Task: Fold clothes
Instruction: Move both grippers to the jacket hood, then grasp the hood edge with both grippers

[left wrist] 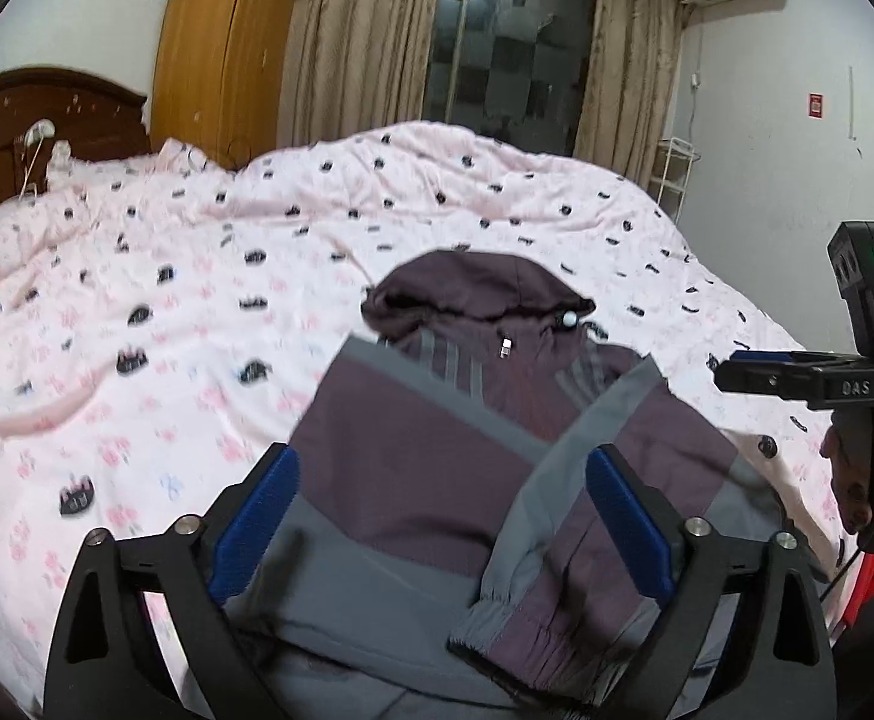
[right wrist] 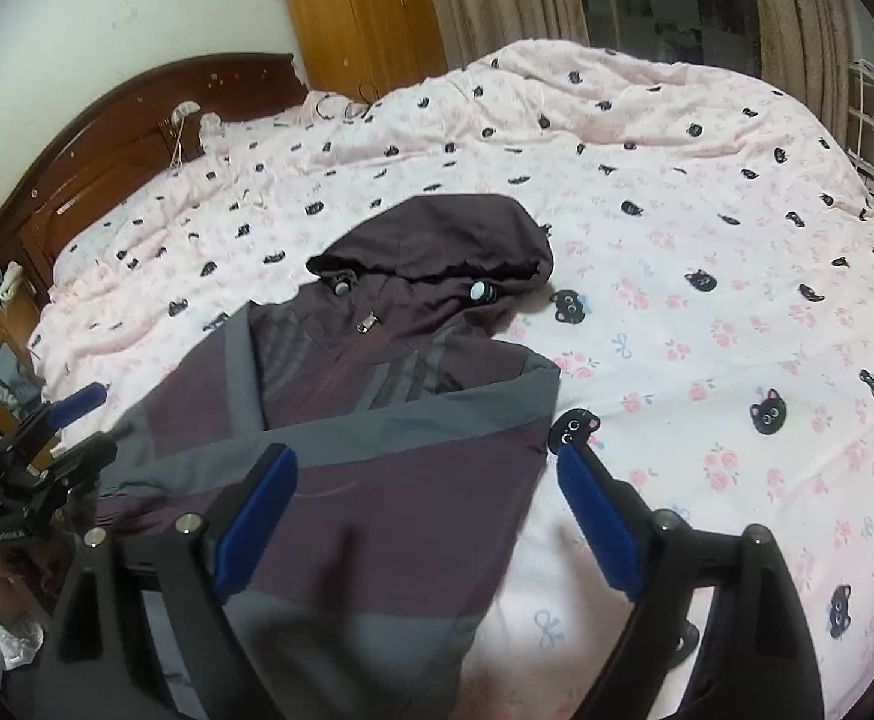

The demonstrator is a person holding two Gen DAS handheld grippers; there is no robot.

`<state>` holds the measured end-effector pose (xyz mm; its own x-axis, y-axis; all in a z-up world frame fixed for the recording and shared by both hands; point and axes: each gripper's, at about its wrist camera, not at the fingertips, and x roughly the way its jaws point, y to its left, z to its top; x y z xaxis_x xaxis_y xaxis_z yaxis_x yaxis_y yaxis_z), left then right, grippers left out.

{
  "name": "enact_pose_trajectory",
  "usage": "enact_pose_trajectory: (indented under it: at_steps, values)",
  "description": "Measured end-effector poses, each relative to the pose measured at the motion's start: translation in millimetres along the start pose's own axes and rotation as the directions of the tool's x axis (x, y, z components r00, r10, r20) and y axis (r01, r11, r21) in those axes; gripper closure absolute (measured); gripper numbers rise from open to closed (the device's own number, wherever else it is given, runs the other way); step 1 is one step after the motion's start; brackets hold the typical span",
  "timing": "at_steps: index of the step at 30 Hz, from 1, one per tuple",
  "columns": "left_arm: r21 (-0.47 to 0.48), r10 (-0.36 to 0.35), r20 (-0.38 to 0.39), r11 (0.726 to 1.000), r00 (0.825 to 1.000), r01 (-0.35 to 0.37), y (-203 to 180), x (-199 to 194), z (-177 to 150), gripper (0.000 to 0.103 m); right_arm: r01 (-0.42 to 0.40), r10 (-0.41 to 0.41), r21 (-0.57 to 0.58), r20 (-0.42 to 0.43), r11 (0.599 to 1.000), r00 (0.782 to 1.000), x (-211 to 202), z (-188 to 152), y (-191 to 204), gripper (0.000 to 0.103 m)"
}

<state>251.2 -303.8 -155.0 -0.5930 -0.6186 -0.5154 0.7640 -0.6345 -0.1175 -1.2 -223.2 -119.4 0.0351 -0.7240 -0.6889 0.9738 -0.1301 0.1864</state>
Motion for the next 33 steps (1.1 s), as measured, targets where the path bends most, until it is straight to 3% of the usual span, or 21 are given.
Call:
enact_pose_trajectory:
  at_steps: [7, 13, 17, 22, 26, 30, 33]
  values:
    - [0.063, -0.073, -0.013, 0.995, 0.997, 0.074, 2, 22, 54, 0.007, -0.038, 0.038, 0.026, 0.006, 0.999, 0.999, -1, 8, 1, 0.012]
    - [0.056, -0.198, -0.112, 0.977, 0.974, 0.205, 22, 74, 119, 0.007, -0.121, 0.123, 0.081, -0.016, 0.989, 0.992, 19, 38, -18, 0.012]
    - [0.03, -0.234, -0.222, 0.969, 0.947, 0.246, 46, 129, 140, 0.007, -0.149, 0.155, 0.129, -0.039, 0.98, 0.987, 43, 70, -52, 0.012]
    - [0.011, -0.225, -0.356, 0.97, 0.907, 0.245, 69, 201, 146, 0.007, -0.194, 0.208, 0.173, -0.065, 0.966, 0.976, 75, 106, -91, 0.012]
    - [-0.051, -0.273, -0.411, 0.96, 0.87, 0.277, 82, 247, 147, 0.007, -0.231, 0.253, 0.183, -0.106, 0.956, 0.962, 111, 132, -116, 0.012]
    - [-0.104, -0.324, -0.427, 0.945, 0.844, 0.31, 92, 286, 148, 0.007, -0.276, 0.316, 0.24, -0.145, 0.931, 0.938, 158, 151, -142, 0.012]
    - [-0.143, -0.369, -0.464, 0.928, 0.805, 0.343, 95, 313, 145, 0.007, -0.304, 0.366, 0.304, -0.171, 0.903, 0.915, 191, 156, -160, 0.012]
